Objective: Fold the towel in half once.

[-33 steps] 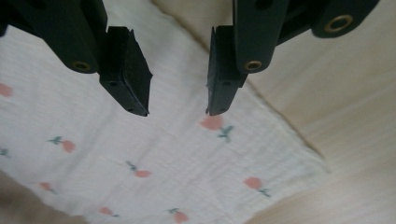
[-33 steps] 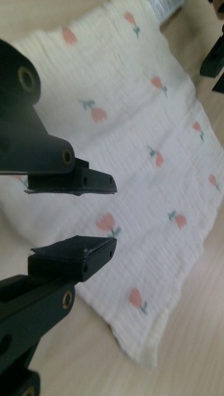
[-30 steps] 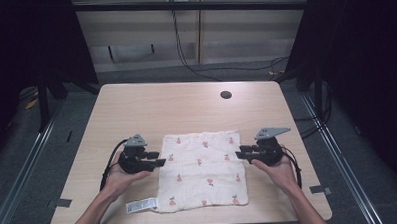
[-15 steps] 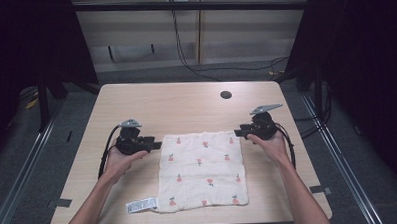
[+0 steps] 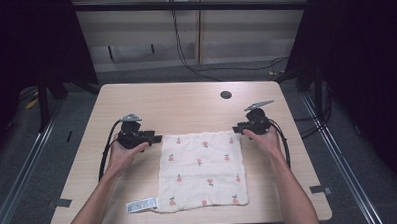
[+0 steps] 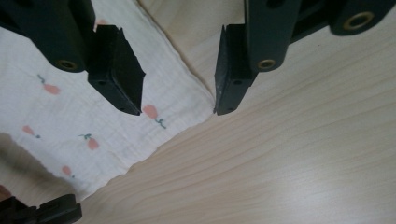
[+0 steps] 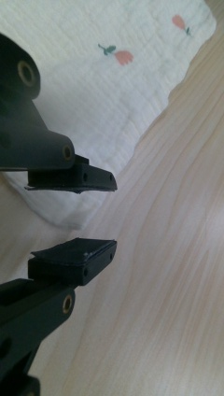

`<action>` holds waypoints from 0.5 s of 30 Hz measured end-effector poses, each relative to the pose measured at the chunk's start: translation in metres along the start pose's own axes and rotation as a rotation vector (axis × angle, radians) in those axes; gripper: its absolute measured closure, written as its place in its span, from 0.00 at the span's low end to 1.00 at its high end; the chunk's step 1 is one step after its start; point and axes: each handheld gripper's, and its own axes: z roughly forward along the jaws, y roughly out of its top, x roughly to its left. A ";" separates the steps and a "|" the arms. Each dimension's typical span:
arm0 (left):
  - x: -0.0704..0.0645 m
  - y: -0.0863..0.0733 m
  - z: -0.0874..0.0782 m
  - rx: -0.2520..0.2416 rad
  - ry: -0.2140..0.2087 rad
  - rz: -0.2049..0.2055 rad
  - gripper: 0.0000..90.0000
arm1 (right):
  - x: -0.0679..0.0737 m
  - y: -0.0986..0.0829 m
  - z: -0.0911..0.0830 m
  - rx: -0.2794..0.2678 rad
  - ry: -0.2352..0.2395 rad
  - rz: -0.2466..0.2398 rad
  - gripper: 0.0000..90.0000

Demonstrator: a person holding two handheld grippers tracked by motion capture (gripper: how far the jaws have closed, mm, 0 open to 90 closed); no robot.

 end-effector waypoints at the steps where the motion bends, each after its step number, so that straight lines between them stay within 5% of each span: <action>1: 0.001 0.000 0.001 -0.001 -0.005 0.008 0.59 | 0.000 -0.001 0.002 0.002 0.006 0.002 0.73; 4: 0.002 -0.001 0.003 -0.014 -0.017 0.002 0.61 | 0.000 -0.002 0.005 0.002 0.002 0.004 0.74; 7: 0.004 -0.001 0.005 -0.030 0.025 0.020 0.59 | 0.002 -0.002 0.008 0.011 0.000 0.006 0.76; 11: 0.007 -0.002 0.007 -0.048 -0.008 0.018 0.62 | 0.001 -0.007 0.013 0.012 -0.008 0.006 0.82; 15: 0.011 -0.003 0.011 -0.007 -0.002 -0.004 0.62 | 0.001 -0.009 0.012 0.010 -0.012 0.014 0.93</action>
